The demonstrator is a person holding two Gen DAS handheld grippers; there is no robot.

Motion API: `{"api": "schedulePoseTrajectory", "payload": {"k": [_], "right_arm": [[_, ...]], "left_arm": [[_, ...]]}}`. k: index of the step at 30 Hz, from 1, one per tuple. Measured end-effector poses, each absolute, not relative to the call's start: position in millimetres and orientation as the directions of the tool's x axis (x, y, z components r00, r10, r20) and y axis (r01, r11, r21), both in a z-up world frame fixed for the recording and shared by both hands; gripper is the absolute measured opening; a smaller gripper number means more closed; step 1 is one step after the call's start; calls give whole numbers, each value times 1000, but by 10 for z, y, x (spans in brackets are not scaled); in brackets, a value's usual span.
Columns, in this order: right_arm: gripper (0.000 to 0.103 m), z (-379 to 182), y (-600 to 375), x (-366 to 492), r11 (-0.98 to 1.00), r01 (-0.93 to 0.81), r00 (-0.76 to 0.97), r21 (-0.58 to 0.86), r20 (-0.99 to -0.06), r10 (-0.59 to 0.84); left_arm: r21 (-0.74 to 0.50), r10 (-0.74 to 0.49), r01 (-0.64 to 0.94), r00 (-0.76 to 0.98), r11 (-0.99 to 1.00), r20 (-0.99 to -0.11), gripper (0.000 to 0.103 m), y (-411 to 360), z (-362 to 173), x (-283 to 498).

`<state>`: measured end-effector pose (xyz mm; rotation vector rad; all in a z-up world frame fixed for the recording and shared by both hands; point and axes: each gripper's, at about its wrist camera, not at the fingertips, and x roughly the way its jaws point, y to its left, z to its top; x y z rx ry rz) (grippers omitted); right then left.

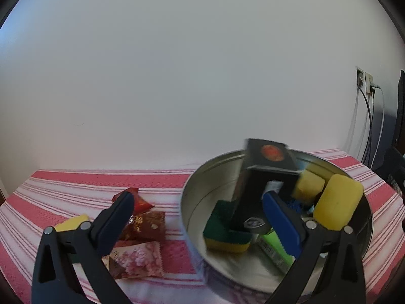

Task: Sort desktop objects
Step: 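Withdraw both tools from the tin toward the remaining sponge and packets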

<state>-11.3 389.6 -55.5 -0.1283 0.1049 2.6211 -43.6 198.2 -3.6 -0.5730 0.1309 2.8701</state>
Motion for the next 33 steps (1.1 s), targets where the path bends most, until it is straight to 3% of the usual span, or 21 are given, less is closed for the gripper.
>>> {"api": "schedulePoseTrajectory", "payload": {"k": [22,33], "right_arm": [[96,-478,3326,42,-875,-479,-876,-67,-21,481],[96,-500,2951,-106,-936,-348,-933,-39,-77,351]], "left_arm": [[13,213,-240,-885,-971,-415,102,1488,-102,-256],[16,176,-201,-890,-979,-421,102,1081,-102,-296]]}}
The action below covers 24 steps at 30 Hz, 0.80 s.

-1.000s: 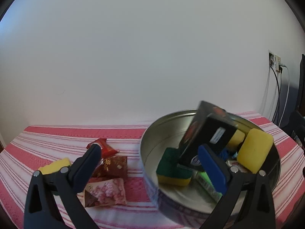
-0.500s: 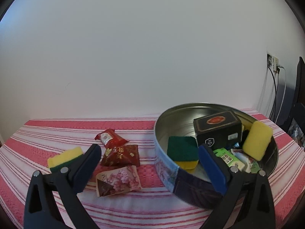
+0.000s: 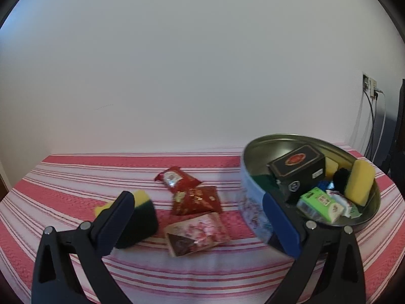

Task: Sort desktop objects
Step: 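Withdraw both tools from the tin toward the remaining sponge and packets, then grasp the yellow-green sponge with the left tool while the right tool grasps the pink PULADA packet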

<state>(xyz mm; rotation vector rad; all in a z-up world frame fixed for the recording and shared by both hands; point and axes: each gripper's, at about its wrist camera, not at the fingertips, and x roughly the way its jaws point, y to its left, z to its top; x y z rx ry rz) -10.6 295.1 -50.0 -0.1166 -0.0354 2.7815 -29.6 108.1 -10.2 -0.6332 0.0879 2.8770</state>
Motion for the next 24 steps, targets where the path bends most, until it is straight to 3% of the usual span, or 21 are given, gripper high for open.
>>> {"api": "schedulePoseTrajectory", "payload": {"k": [15,24], "right_arm": [[96,-558,2468,-398,-973,-231,-965,-25,-123,232],[96,-579,2261,-448,-985,-162,-980,-52,-108,167]], "left_arm": [[47,99,-132,-895,-990,-435,102,505,-110,-513],[95,132,-191,-892,-977,-433,102,7,-122,-602]]}}
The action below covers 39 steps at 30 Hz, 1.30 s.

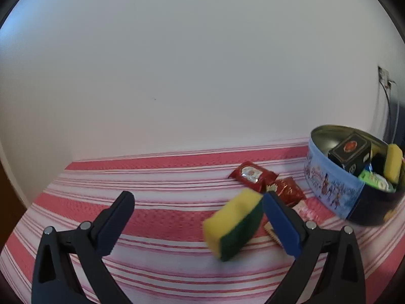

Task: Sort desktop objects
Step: 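Grasp the yellow-green sponge with the left tool while the right tool grasps the pink PULADA packet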

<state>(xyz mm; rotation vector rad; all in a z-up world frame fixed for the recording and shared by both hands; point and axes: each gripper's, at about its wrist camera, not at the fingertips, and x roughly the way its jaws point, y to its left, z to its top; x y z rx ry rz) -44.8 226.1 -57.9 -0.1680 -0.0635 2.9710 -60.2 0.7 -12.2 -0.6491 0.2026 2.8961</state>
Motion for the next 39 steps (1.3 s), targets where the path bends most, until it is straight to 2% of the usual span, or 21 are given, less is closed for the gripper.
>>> {"api": "schedulePoseTrajectory", "payload": {"k": [5,7,11,14,16,18,19,22,24,28,30,32,36,39], "right_arm": [[96,-608,2369,-482,-989,-149,-979,-3,-143,148],[96,-610,2411,-497,-989,-149,-977,15,-156,145],[96,-617,2470,-514,-988,-148,-974,41,-181,139],[96,-613,2485,-514,-988,-144,-973,52,-190,132],[96,-615,2482,-514,-988,-144,-972,50,-195,131],[96,-626,2476,-530,-989,-141,-970,46,-208,129],[96,-641,2470,-554,-990,-137,-968,44,-220,124],[96,-674,2450,-615,-994,-107,-962,39,-257,93],[96,-695,2431,-659,-996,-88,-957,32,-280,76],[96,-734,2352,-754,-999,-41,-945,5,-326,37],[96,-755,2318,-807,-1000,-16,-937,10,-350,11],[96,-777,2284,-865,-1000,4,-927,24,-375,-12],[96,-847,2225,-1088,-997,36,-890,74,-452,-66],[96,-897,2189,-1226,-993,46,-864,109,-495,-95]], "left_arm": [[102,225,-302,-859,-948,-459,102,35,-142,-587],[153,253,-364,-841,-919,-479,102,191,-173,-563],[235,209,-389,-809,-891,-550,102,410,-283,-655],[202,186,-374,-776,-905,-603,102,402,-327,-809],[126,194,-352,-740,-927,-644,99,305,-367,-956],[63,217,-347,-708,-936,-672,78,228,-395,-1046],[34,228,-346,-686,-938,-691,73,199,-424,-1096],[-16,276,-382,-637,-924,-719,63,206,-472,-1146],[1,283,-408,-635,-913,-719,51,279,-477,-1107],[61,267,-435,-652,-898,-710,42,385,-469,-1025],[47,284,-437,-658,-898,-697,33,336,-436,-1006],[12,290,-405,-676,-914,-677,29,235,-391,-1001],[-105,298,-300,-725,-948,-621,29,-111,-316,-990],[-135,271,-238,-758,-962,-593,29,-255,-287,-997]]}}
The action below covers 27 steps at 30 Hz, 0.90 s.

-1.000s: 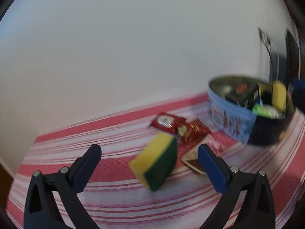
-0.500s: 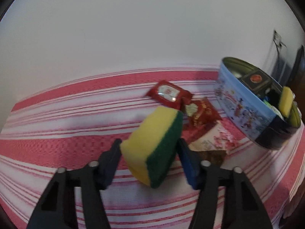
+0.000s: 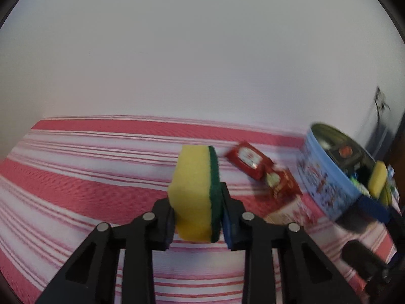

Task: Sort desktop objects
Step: 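Grasp the yellow-green sponge with the left tool while the right tool grasps the pink PULADA packet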

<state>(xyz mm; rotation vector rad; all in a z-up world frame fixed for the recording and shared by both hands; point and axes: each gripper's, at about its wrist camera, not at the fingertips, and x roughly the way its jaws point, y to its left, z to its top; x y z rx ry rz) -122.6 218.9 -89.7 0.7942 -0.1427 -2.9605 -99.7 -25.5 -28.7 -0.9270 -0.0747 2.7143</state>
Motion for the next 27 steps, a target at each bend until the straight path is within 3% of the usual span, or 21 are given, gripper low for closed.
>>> {"api": "schedulePoseTrajectory", "payload": {"k": [9,20,27], "right_arm": [[96,-1114,2180,-1675,-986,-22,-765,163,-638,-88],[95,-1394,2115,-2117,-992,-84,-632,95,-775,-21],[76,-1431,2008,-2166,-997,-80,-617,0,-785,50]], "left_arm": [[-99,154,-118,-802,-988,-577,29,-431,-227,-955],[-105,132,-86,-794,-991,-593,29,-527,-261,-951],[-101,115,-68,-796,-993,-594,29,-500,-284,-981]]}}
